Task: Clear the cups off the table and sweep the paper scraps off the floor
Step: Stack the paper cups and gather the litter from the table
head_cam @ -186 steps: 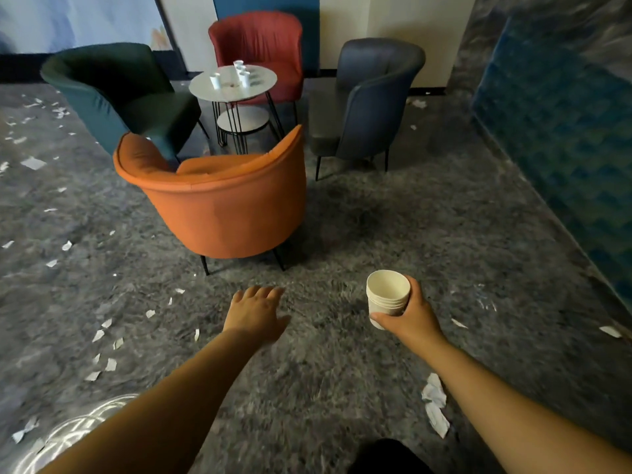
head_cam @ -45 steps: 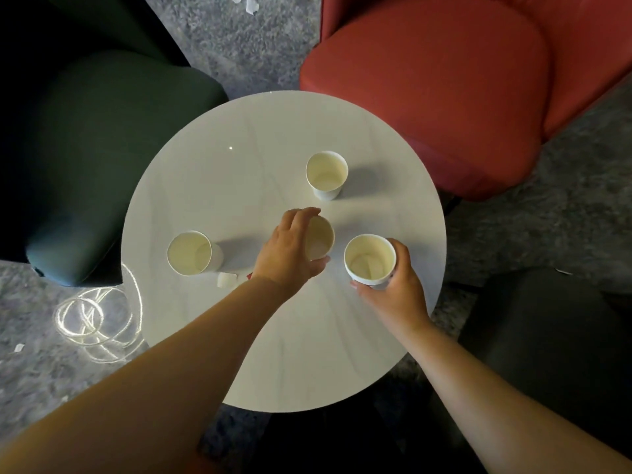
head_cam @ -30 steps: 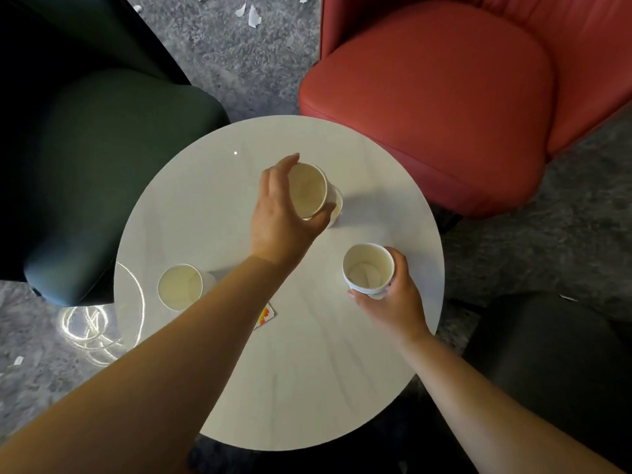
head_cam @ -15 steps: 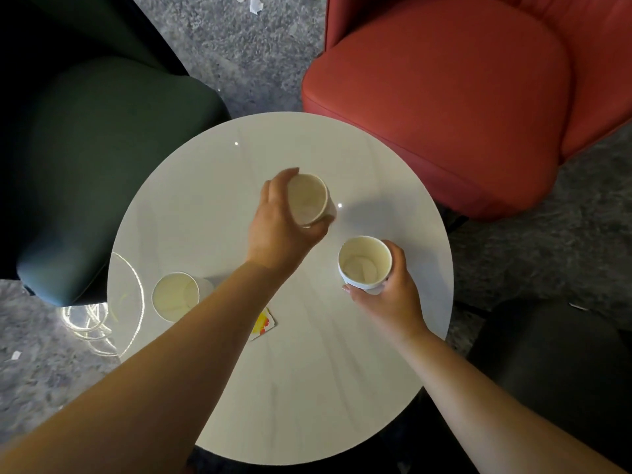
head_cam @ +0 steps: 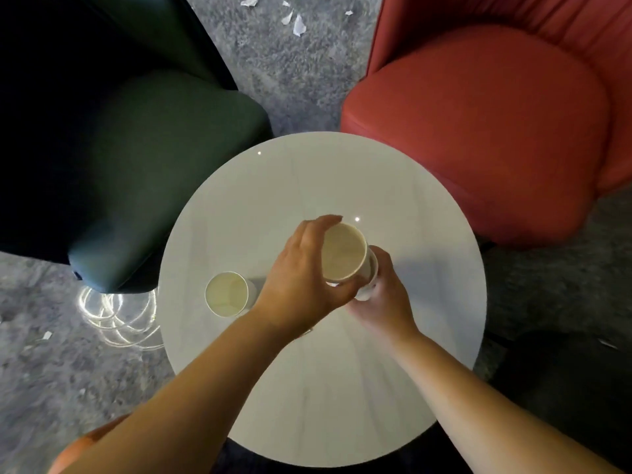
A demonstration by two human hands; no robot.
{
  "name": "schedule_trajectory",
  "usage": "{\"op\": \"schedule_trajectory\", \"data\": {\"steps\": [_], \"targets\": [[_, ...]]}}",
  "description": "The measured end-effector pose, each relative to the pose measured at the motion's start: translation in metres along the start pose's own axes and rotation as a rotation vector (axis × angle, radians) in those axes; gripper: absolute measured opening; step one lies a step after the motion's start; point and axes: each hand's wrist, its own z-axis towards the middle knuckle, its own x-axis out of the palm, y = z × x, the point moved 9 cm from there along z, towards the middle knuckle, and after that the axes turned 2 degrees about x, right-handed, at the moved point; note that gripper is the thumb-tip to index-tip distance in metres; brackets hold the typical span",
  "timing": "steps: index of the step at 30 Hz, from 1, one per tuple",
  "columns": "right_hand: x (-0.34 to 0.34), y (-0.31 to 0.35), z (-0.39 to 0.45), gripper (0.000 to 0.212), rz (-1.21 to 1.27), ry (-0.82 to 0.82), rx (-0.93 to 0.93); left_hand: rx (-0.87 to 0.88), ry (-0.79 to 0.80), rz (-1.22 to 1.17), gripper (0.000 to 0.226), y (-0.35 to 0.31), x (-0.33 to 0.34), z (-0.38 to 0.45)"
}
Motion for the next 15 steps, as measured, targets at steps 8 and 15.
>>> {"op": "schedule_trajectory", "data": {"steps": [8,15], "targets": [[0.038,0.018,-0.007,0.061,0.06,0.085,0.001,0.032,0.131,0.275,0.104,0.034,0.008,-0.019],[0.034,0.021,-0.011,0.07,-0.061,0.021,-0.091,-0.162,-0.101,0.094,0.089,0.091,-0.043,-0.047]]}}
